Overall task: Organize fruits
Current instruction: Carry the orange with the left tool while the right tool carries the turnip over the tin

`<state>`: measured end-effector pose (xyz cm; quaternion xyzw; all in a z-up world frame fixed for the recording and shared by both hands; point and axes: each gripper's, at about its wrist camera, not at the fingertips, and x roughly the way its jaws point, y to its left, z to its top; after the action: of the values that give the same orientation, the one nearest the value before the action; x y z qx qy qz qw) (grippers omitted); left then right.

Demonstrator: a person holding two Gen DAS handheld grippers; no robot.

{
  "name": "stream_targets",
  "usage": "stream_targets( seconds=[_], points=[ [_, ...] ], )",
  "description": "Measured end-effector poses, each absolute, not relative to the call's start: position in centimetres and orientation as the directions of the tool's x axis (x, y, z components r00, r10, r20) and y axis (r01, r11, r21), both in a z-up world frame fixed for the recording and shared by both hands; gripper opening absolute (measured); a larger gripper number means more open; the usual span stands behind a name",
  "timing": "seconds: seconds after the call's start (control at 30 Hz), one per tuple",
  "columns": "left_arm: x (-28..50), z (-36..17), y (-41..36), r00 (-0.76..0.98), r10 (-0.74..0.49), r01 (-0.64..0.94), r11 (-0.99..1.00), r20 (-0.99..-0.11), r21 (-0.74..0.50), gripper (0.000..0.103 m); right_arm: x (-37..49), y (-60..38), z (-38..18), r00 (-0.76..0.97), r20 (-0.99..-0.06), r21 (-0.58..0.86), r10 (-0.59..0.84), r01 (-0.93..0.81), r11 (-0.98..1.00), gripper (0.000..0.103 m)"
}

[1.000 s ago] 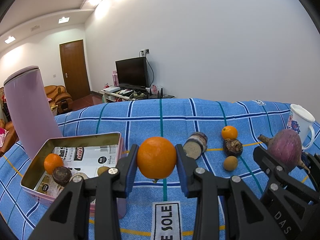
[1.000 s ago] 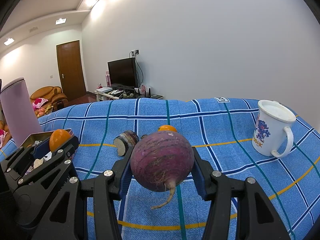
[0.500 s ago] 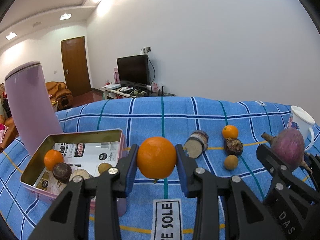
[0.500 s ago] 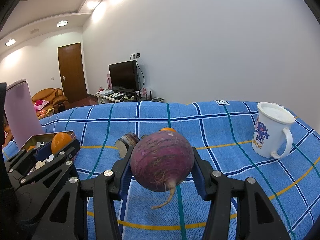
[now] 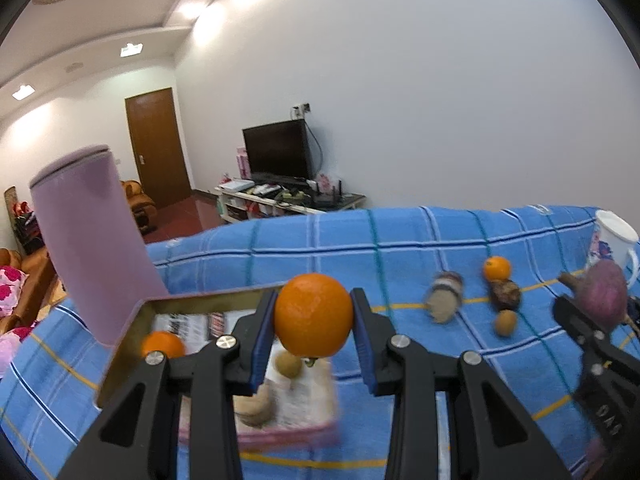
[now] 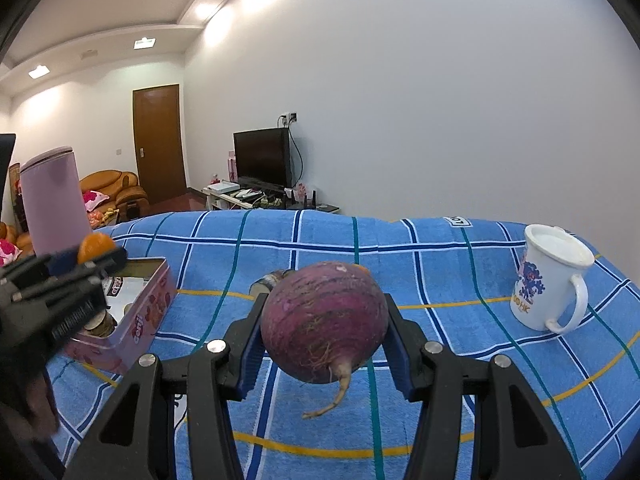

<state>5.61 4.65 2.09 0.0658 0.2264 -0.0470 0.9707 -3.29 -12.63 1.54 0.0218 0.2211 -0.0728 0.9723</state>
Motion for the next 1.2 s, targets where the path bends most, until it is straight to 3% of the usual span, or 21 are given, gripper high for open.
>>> stream_targets(
  seconds=[0.33, 0.63, 0.8, 1.2],
  points=[
    [8.7, 1.8, 11.8, 0.9, 0.025, -0.011, 0.999, -0.436, 0.034, 0.038, -0.8, -8.5, 3.1, 0.884, -0.462, 0.019, -0.064, 0.082, 0.996, 0.054],
    [9.4, 2.2, 17.2, 0.897, 0.17, -0.162, 0.985, -0.409, 0.055, 0.038, 3.4, -1.3, 3.6, 0.894, -0.445, 0.079, 0.051, -0.017, 0.997, 0.054],
    [10.5, 1.2, 18.8, 0.859, 0.201, -0.204, 0.978, -0.471, 0.045, 0.038, 6.5, 2.3, 2.3, 0.869, -0.483, 0.114, 0.111, -0.064, 0.991, 0.054],
    [11.9, -0.9, 17.0, 0.795, 0.235, -0.166, 0.971, -0.559, 0.172, 0.038, 11.3, 4.5, -1.4, 0.787, -0.594, 0.18, 0.166, -0.07, 0.981, 0.055]
  ],
)
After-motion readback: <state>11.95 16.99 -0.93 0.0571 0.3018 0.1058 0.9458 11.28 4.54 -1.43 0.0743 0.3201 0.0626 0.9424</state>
